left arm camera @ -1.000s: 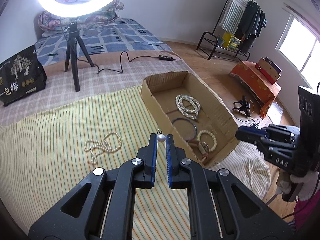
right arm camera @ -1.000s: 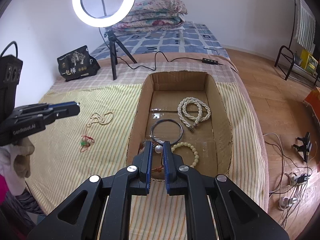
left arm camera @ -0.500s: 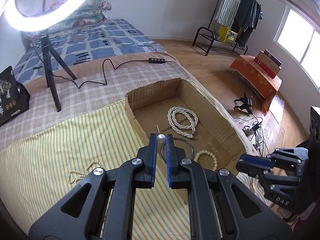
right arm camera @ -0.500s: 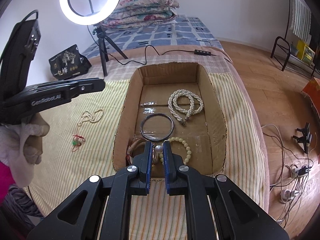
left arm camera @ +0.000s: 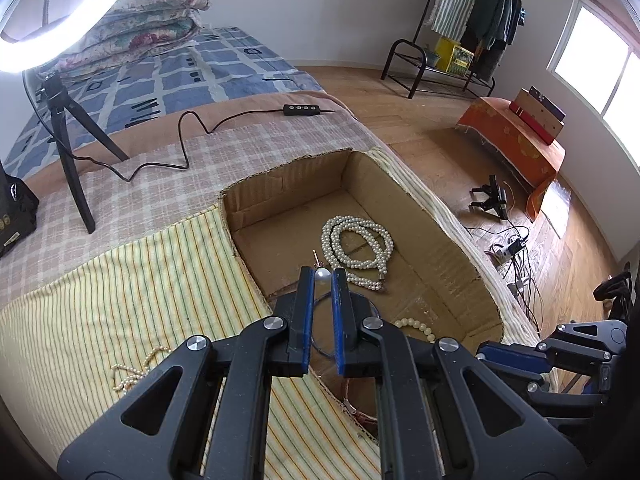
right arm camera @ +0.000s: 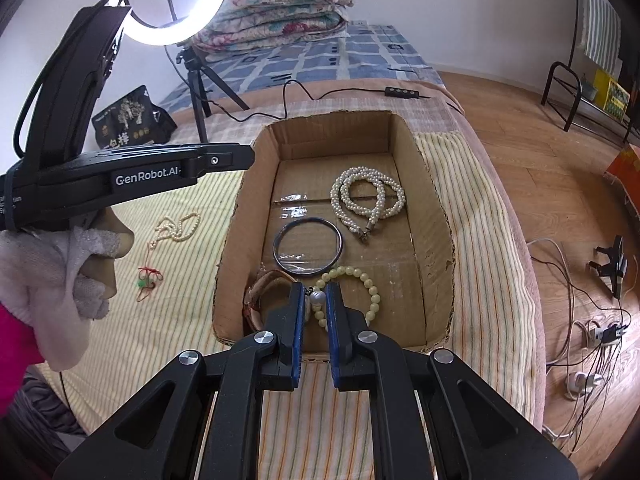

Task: Organize jewelry
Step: 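Carry both pearl earrings over the cardboard box with both tools, then open both grippers to drop the pearl earrings into the box, then withdraw both tools from the box toward the pearl strand and jade pendant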

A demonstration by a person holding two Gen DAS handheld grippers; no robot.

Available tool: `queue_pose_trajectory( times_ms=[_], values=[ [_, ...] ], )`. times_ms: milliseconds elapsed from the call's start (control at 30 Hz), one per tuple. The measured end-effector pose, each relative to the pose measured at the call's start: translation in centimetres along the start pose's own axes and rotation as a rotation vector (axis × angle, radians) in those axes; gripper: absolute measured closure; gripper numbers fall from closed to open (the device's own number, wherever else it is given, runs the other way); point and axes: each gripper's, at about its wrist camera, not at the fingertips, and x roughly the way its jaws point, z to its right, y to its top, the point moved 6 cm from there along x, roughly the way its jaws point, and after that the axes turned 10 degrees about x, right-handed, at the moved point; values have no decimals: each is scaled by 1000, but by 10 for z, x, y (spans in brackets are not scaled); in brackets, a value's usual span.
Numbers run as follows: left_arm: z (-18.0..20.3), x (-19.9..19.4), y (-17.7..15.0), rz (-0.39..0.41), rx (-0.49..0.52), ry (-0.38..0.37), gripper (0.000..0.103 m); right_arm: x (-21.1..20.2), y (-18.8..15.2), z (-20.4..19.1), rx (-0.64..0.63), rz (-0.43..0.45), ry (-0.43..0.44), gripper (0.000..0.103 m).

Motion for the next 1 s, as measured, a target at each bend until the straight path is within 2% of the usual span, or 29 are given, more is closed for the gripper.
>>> queue_pose_trajectory(
  times_ms=[300,333,400,467,500,533,567,600,733,800,933,1000],
  values=[
    [3,0,3,6,3,10,96,0,-1,-2,-8,5,1,94],
    [3,0,4,6,5,11,96,0,-1,-3,-11,5,-2,92],
    [3,0,4,4,6,15,96,1,-1,-3,-15,5,-10,81],
    [3,0,4,1,8,14,85,1,-1,-2,-17,6,-15,71],
    [2,0,4,3,8,16,71,1,-1,-2,-19,8,-22,63],
    [2,-2,4,9,6,20,63,1,-2,-2,-21,10,-28,59],
    [1,-3,4,15,5,21,62,0,-2,-2,-24,14,-36,50],
    [1,-4,4,17,5,21,62,0,-1,-2,-26,19,-42,46],
    [-2,-6,4,13,7,29,62,-2,0,-4,-40,31,-70,44],
    [-4,-8,3,15,5,31,53,-1,0,-5,-44,31,-80,36],
    [-7,-15,2,25,5,45,35,1,0,-8,-59,32,-92,34],
    [-9,-18,3,31,6,47,30,1,-1,-10,-64,31,-108,33]
  ],
)
